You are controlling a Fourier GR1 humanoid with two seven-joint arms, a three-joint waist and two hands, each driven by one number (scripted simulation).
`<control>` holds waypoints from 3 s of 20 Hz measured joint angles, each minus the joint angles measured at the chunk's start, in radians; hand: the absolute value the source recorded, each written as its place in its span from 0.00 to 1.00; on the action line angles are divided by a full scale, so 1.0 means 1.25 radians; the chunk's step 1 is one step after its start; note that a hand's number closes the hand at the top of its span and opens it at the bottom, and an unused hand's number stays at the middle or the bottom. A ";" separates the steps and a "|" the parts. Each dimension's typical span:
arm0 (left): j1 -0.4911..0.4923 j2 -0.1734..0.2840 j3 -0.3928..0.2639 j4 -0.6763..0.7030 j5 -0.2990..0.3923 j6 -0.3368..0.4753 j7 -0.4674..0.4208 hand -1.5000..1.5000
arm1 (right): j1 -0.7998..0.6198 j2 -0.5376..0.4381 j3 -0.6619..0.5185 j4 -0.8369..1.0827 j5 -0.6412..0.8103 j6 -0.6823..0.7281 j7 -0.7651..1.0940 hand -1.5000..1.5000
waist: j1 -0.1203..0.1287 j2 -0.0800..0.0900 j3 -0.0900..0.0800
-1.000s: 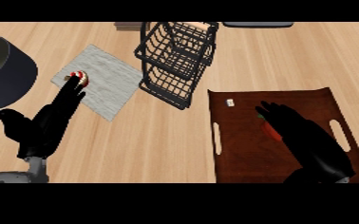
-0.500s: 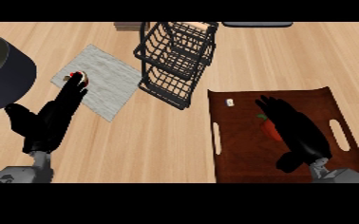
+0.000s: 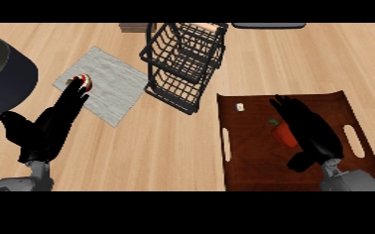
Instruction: Pick the bell pepper from the tray and place it in the tiered basket
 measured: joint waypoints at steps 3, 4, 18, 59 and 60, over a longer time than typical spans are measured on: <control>0.010 -0.002 0.001 -0.025 -0.003 -0.004 0.016 0.50 | -0.023 -0.002 -0.007 0.050 -0.005 0.046 -0.020 1.00 | 0.002 -0.001 -0.002; 0.011 -0.006 0.002 -0.024 -0.007 -0.006 0.012 0.50 | -0.029 0.000 -0.007 0.053 -0.004 0.067 -0.021 1.00 | 0.002 -0.001 -0.002; 0.011 -0.029 0.028 -0.014 -0.026 -0.022 0.008 0.50 | -0.004 0.000 -0.034 0.063 0.104 0.026 -0.024 1.00 | -0.004 -0.009 -0.012; -0.030 -0.059 0.052 0.011 -0.056 -0.050 0.024 0.50 | -0.533 0.335 -0.045 -0.222 -0.069 0.036 0.585 1.00 | 0.010 0.002 0.000; -0.037 -0.061 0.053 0.014 -0.056 -0.050 0.028 0.50 | -0.552 0.339 -0.040 -0.194 -0.073 0.024 0.594 1.00 | 0.010 0.002 0.000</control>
